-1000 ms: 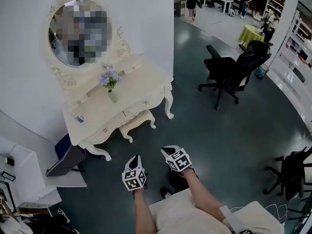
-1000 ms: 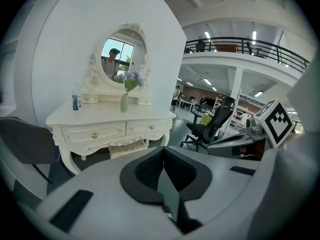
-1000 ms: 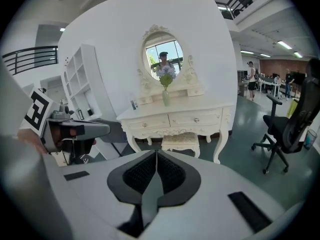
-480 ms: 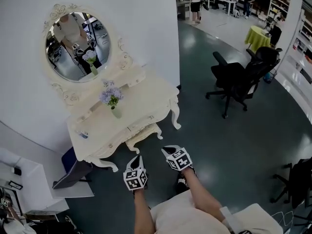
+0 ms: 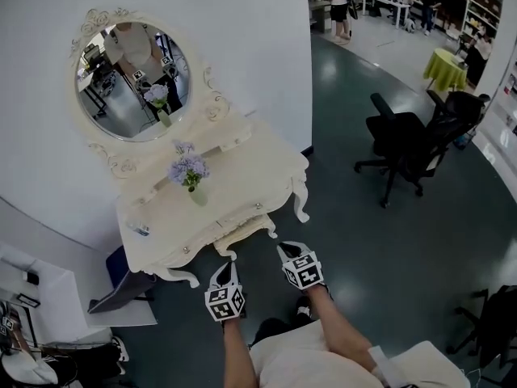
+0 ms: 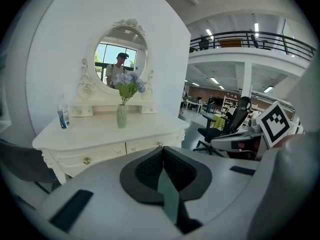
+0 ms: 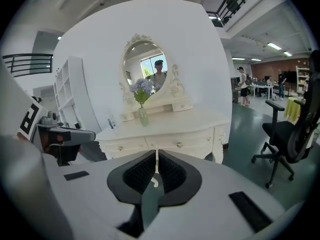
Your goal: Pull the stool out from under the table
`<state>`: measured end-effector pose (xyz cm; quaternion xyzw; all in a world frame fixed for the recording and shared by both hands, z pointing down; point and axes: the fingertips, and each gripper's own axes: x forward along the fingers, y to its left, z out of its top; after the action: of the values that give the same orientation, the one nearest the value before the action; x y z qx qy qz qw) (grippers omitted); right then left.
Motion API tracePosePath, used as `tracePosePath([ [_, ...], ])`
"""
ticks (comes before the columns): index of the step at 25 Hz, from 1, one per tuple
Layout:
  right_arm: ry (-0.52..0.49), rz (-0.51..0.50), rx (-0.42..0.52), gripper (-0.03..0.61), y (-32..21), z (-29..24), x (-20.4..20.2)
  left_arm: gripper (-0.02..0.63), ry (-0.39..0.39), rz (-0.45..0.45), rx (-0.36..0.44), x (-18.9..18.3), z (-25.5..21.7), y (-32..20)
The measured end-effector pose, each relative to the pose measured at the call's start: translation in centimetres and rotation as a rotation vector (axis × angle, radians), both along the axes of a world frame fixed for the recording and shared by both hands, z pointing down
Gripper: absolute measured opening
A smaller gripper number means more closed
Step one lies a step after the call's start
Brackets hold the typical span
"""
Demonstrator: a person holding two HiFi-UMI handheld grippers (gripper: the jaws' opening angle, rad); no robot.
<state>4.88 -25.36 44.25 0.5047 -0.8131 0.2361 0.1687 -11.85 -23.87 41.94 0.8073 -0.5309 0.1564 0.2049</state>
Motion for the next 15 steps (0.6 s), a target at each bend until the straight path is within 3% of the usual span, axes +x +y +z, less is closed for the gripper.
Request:
tracePosePath([
  [4, -0.028, 0.029, -0.014, 0.046, 0.4, 1.0, 1.2, 0.014, -0.079, -0.011, 0.009, -0.6, 1.2, 0.5],
  [6, -0.054, 0.0, -0.02, 0.046, 0.7, 1.8, 1.2, 0.014, -0.063, -0.031, -0.006, -1.0, 2.2, 0.5],
  [10, -0.111, -0.186, -0.014, 0.044, 1.7, 3.3, -0.6, 0.014, -0.014, -0.099, -0.055, -2.3, 4.7, 0.4],
  [12, -0.097, -0.242, -0.032, 0.046, 1.8, 4.1, -0.9, 0.014, -0.007, -0.114, -0.076, -2.6, 5.9, 0.4],
  [15, -0.049, -0.249, -0.056, 0.044, 1.3, 5.2, -0.2, 0.014, 0.018, -0.148, -0.093, -3.0, 7.5, 0.2],
])
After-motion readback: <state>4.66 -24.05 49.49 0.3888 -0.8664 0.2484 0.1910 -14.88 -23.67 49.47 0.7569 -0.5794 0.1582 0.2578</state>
